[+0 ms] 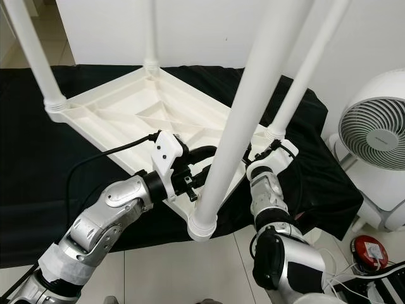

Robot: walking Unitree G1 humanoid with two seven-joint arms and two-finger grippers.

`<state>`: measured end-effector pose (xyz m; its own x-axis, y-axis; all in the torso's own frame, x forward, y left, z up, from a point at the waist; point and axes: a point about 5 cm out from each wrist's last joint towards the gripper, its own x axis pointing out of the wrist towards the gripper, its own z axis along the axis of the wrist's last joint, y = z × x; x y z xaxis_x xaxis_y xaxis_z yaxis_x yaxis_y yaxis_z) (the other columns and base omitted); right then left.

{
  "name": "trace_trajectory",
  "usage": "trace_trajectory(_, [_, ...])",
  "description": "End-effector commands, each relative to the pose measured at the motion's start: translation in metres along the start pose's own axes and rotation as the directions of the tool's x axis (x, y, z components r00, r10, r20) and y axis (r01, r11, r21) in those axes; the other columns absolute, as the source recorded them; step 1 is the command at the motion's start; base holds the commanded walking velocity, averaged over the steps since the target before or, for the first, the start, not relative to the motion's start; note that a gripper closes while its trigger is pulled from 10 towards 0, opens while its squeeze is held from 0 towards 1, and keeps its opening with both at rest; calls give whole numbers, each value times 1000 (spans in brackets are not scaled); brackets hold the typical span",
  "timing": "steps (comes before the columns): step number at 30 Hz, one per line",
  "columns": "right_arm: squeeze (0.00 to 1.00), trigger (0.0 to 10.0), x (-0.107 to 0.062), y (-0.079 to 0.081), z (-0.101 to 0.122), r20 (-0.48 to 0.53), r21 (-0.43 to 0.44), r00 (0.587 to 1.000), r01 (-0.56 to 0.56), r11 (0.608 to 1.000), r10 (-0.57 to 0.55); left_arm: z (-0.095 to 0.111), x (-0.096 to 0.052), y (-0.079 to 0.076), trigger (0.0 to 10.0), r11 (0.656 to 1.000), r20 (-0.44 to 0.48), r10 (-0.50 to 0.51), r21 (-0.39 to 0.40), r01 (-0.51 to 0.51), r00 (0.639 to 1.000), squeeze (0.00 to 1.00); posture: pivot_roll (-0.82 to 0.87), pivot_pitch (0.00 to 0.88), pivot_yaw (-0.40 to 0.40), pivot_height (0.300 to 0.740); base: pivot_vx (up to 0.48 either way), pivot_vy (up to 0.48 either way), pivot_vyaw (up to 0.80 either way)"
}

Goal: Building children table

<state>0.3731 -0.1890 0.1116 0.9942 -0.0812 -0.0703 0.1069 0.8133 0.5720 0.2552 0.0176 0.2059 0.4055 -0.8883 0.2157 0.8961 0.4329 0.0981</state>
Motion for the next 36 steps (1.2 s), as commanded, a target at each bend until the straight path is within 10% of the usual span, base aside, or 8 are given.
trace_trajectory(1, [0, 10000, 3, 17, -10, -59, -19, 995, -80, 997, 79, 8, 7, -13, 10000, 991, 41, -134, 6, 134, 990, 0, 13, 47, -73, 740, 0, 0, 0])
trace_trajectory(21, [0, 10000, 11, 59, -17, -116, -21, 973, -205, 979, 201, 12, 13, -2, 10000, 996, 53, -84, 9, 84, 995, 0, 11, 50, -45, 740, 0, 0, 0])
trace_trajectory(36, [0, 10000, 4, 30, 6, 31, -306, 976, -196, 932, 215, -1, -20, 21, 10000, 998, -47, 10, 69, -6, 999, 0, 0, 28, -68, 740, 0, 0, 0])
